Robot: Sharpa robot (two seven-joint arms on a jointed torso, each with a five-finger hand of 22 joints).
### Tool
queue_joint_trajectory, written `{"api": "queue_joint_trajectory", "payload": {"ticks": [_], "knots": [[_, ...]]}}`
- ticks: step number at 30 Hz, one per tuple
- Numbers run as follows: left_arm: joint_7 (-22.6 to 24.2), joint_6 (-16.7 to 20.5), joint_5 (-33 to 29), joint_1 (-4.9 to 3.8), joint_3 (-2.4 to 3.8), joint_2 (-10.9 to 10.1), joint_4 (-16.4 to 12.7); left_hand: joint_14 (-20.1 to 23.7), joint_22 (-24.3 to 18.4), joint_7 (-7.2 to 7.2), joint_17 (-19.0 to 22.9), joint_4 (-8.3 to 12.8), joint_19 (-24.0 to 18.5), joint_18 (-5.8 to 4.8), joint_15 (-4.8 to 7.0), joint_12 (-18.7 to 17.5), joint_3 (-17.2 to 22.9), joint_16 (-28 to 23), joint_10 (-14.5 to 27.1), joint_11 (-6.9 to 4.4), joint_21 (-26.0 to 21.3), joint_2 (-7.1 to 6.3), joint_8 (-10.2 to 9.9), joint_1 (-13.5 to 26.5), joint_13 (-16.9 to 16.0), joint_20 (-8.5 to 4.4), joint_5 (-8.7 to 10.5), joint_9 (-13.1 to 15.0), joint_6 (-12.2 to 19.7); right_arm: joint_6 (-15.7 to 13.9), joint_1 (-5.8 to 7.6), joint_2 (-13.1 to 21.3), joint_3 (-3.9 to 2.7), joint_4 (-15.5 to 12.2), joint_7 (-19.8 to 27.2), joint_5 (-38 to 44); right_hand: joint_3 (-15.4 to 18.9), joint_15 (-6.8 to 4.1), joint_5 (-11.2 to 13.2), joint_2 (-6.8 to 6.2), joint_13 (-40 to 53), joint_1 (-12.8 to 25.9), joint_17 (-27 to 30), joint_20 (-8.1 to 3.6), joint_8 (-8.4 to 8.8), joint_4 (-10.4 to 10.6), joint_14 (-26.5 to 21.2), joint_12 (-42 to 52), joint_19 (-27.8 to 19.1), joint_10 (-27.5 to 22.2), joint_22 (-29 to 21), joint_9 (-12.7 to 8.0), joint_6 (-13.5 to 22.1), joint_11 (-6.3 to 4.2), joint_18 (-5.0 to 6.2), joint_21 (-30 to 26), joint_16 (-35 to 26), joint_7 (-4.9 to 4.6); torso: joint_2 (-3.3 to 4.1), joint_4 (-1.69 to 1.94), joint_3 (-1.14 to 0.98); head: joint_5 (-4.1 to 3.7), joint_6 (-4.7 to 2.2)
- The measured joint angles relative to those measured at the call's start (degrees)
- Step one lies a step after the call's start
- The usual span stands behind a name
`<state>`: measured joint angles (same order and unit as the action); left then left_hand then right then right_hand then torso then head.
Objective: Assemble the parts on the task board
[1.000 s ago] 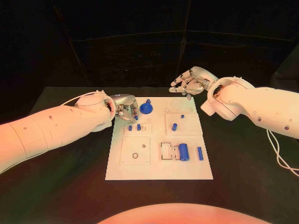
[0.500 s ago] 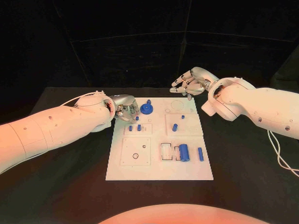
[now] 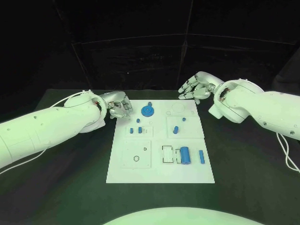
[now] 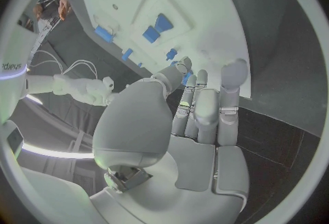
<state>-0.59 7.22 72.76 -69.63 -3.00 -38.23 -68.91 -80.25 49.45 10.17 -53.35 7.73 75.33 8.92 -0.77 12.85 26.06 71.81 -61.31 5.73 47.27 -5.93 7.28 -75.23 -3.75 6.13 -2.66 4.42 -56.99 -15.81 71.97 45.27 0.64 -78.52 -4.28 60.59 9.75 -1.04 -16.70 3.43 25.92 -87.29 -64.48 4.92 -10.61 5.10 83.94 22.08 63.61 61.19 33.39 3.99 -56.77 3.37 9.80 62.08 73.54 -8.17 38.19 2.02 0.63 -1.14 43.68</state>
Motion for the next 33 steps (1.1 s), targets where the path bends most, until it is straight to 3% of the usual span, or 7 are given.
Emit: {"api": "queue_joint_trajectory", "payload": {"ticks": [3, 6, 10, 15, 21, 27, 33], "knots": [[3.3, 1.7, -9.7, -0.14, 0.2, -1.6, -0.7, 2.9, -5.0, 0.23, 6.1, -0.4, -3.0, 0.39, -0.16, 0.0, 0.8, -3.8, -0.4, 0.38, -5.9, 0.3, 0.3, -0.1, -0.1, 0.2, 0.0, 0.0, -0.7, 0.8, -0.38, 0.6, 0.0, -0.1, 0.0, 4.3, -0.7, 0.0, 0.4, -0.48, -4.6, -1.6, -0.1, 0.0, 0.86, -0.7, 0.0, -3.9, 0.0, 0.0, 0.6, -0.1, -1.4, 0.03, 0.0, 0.7, 0.0, 0.34, -0.01, -0.09, -0.01, -0.2, -0.29], [8.0, 2.8, -22.2, -0.15, 0.29, -2.8, -1.5, 6.0, -6.7, 0.27, 12.3, -1.8, -4.9, 0.37, -0.29, 0.5, -0.2, -7.8, -0.5, 0.53, -8.4, 0.84, 0.4, 1.5, -0.3, 0.49, 0.0, 0.0, -0.9, 1.2, -1.38, 1.3, -0.01, -0.6, 0.1, 9.4, -0.9, 0.0, 0.8, -0.84, -7.7, -2.1, -0.7, 0.3, 1.32, -0.9, 0.0, -6.2, 0.3, 0.3, 1.5, -0.1, -2.0, 0.33, 0.0, 1.1, 0.4, 0.46, -0.04, -0.12, 0.02, -0.74, -0.51], [14.3, 3.2, -38.5, -0.19, 0.36, -4.0, -2.5, 7.7, -7.5, -0.02, 15.2, -2.3, -5.5, 0.37, -0.16, 1.4, -0.7, -9.8, -0.9, 0.2, -9.5, 0.94, 0.7, 1.6, -0.5, 0.52, 0.0, -0.1, -1.2, 1.5, -2.79, 1.7, 0.02, -1.3, 0.3, 16.3, -1.2, 0.04, 1.0, -1.15, -10.2, -2.4, -1.3, 0.3, 2.11, -1.2, 0.0, -7.9, 0.7, 0.5, 2.7, -0.1, -2.2, 0.46, -0.01, 2.0, 0.8, 0.34, -0.06, -0.09, 0.1, -1.42, -0.8], [20.0, 2.8, -53.1, -0.19, 0.37, -5.6, -4.1, 8.3, -8.0, -0.16, 16.6, -2.7, -5.7, 0.4, -0.21, 2.0, -1.2, -10.4, -1.1, 0.0, -10.2, 1.22, 1.0, 1.9, -0.7, 0.34, 0.0, -0.1, -1.3, 1.9, -4.34, 1.8, 0.05, -1.9, 0.2, 23.8, -1.3, 0.43, 1.7, -1.15, -12.2, -2.4, -1.4, 0.5, 2.91, -1.3, 0.0, -9.0, 0.9, 0.5, 3.4, -0.2, -2.4, 0.53, 0.0, 2.5, 0.9, 0.16, -0.05, -0.05, 0.15, -1.61, -1.03], [24.4, 2.5, -62.0, -0.19, 0.27, -7.0, -6.0, 8.6, -8.4, -0.44, 17.3, -2.9, -5.7, 1.11, -0.05, 2.9, -2.3, -10.4, -1.6, -0.11, -10.7, 1.22, 1.3, 1.9, -0.9, 0.34, 0.0, -0.1, -1.6, 2.6, -5.72, 1.7, 0.04, -2.0, -0.2, 29.9, -1.3, 0.96, 2.1, -1.91, -14.7, -2.4, -1.7, 1.03, 4.35, -1.3, 0.1, -10.6, 1.4, -0.3, 4.0, -0.3, -1.4, 1.81, 0.0, 2.9, 1.3, -0.87, -0.05, 0.0, 0.13, -1.7, -0.97], [26.6, 2.5, -65.7, -0.12, 0.18, -7.5, -7.0, 8.6, -8.4, -0.44, 17.4, -2.9, -5.7, 1.12, -0.06, 3.1, -2.3, -10.6, -1.6, -0.11, -10.7, 1.21, 1.5, 1.9, -0.9, 0.34, 0.0, -0.1, -1.6, 3.5, -6.9, 1.0, 0.04, -2.2, -0.6, 32.9, -2.7, 1.36, 5.1, -2.12, -17.1, -2.7, -1.8, 1.12, 5.04, -1.9, 0.1, -11.3, 1.5, -0.4, 4.3, -0.3, -1.6, 1.86, 0.0, 3.1, 1.6, -1.06, -0.02, 0.1, 0.11, -1.68, -0.93], [27.7, 2.5, -67.2, -0.1, 0.16, -7.6, -7.4, 8.8, -8.5, -0.44, 17.6, -2.7, -5.7, 1.17, 0.15, 3.1, -2.4, -10.6, -1.6, -0.1, -10.9, 1.22, 1.5, 1.9, -0.9, 0.34, 0.0, -0.1, -1.6, 4.5, -7.31, 0.2, 0.04, -1.7, -0.8, 34.3, -3.6, 1.35, 5.2, -1.75, -18.0, -3.0, -2.0, 1.34, 5.31, -1.9, 0.1, -11.5, 1.3, -0.2, 4.5, -0.3, -1.6, 2.07, 0.0, 3.4, 1.8, -1.06, 0.05, 0.04, 0.07, -1.57, -0.97]]}}
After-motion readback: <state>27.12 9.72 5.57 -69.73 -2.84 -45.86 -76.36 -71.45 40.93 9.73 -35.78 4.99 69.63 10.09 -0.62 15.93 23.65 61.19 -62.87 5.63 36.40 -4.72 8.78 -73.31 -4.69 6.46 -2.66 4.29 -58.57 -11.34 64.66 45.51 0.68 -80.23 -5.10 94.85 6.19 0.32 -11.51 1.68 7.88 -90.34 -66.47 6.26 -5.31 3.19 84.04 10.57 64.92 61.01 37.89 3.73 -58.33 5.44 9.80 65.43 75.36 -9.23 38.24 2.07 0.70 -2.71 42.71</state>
